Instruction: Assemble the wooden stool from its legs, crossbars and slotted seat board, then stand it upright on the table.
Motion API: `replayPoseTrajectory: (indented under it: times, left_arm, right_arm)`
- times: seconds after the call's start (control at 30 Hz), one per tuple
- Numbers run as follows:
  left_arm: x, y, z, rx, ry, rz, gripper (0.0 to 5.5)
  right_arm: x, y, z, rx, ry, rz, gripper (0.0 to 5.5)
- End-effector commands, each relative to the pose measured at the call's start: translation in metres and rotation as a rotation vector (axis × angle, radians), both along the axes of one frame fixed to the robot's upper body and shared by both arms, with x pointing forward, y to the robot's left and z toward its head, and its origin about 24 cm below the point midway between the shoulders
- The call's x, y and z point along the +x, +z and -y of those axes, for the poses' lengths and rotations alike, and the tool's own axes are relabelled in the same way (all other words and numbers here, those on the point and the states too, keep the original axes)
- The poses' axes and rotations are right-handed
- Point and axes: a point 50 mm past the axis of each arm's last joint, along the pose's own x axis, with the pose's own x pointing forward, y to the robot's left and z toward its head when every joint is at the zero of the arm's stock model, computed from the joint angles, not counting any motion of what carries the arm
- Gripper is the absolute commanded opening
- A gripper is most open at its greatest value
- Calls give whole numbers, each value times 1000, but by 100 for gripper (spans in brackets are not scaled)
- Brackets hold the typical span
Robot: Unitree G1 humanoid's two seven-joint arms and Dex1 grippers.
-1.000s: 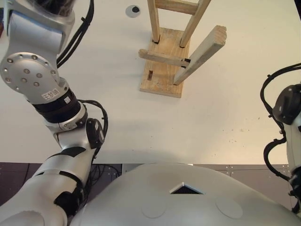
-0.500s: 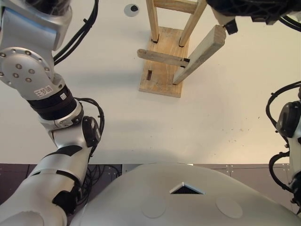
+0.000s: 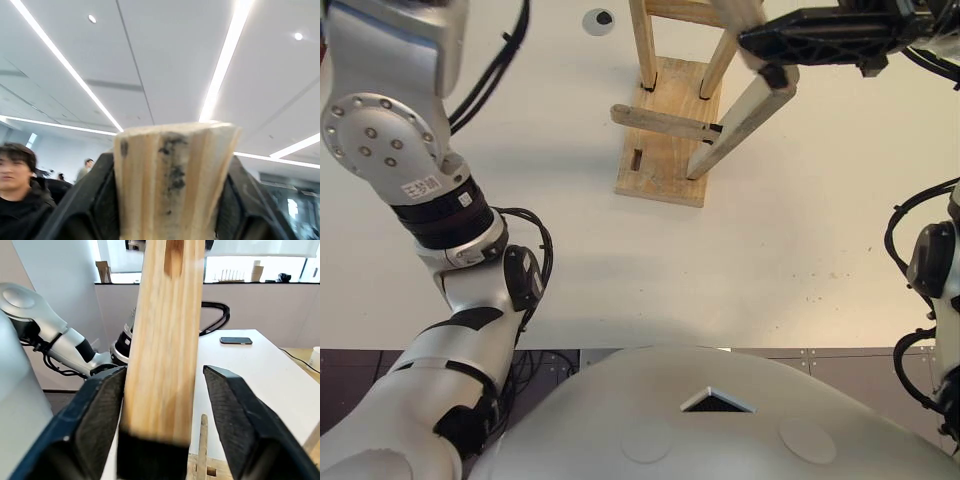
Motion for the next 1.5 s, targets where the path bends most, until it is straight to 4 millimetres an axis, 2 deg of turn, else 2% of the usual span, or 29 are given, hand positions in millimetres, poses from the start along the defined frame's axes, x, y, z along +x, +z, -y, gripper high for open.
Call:
replayPoseTrajectory:
  times: [0.03, 0.1, 0.2, 0.37, 0.47, 0.67, 0.83, 0.97, 1.03, 1.13, 1.2, 1.3, 1.4, 1.5]
  left_arm:
    - [-2, 14, -27, -31, 163, 69, 202]
    - [-2, 10, -44, -43, 241, 56, 201]
    - [6, -8, -60, -1, 354, 3, 201]
    - [33, -56, -71, 93, 486, -134, 201]
    - [44, -88, -67, 182, 486, -209, 201]
    - [53, -147, -40, 334, 383, -323, 201]
    - [53, -172, -25, 401, 291, -375, 201]
    - [47, -194, -29, 586, 239, -405, 201]
    - [41, -196, -40, 724, 192, -387, 201]
    - [29, -193, -67, 971, 100, -362, 201]
    - [26, -180, -82, 1060, 75, -339, 201]
    - [21, -149, -97, 1186, 41, -267, 201]
    - [17, -123, -100, 1326, -33, -190, 201]
    - [14, -111, -98, 1457, -115, -138, 201]
  right_arm:
    - [0, -3, 11, -85, -36, -18, 342]
    - [-1, -13, 15, -148, -47, -27, 368]
    - [-1, -33, 19, -241, -81, -22, 368]
    - [-1, -57, 18, -326, -109, -30, 289]
    - [-1, -61, 18, -324, -110, -44, 241]
    - [6, -67, 30, -324, -94, -46, 232]
    - [15, -71, 40, -366, -91, -36, 220]
    - [13, -78, 37, -368, -73, -46, 216]
    - [12, -80, 37, -364, -75, -50, 216]
    - [11, -81, 36, -363, -74, -51, 215]
    - [10, -82, 36, -363, -74, -50, 215]
    - [7, -87, 37, -374, -79, -44, 214]
    - [4, -89, 39, -378, -85, -43, 213]
    - [2, -91, 38, -380, -84, -43, 213]
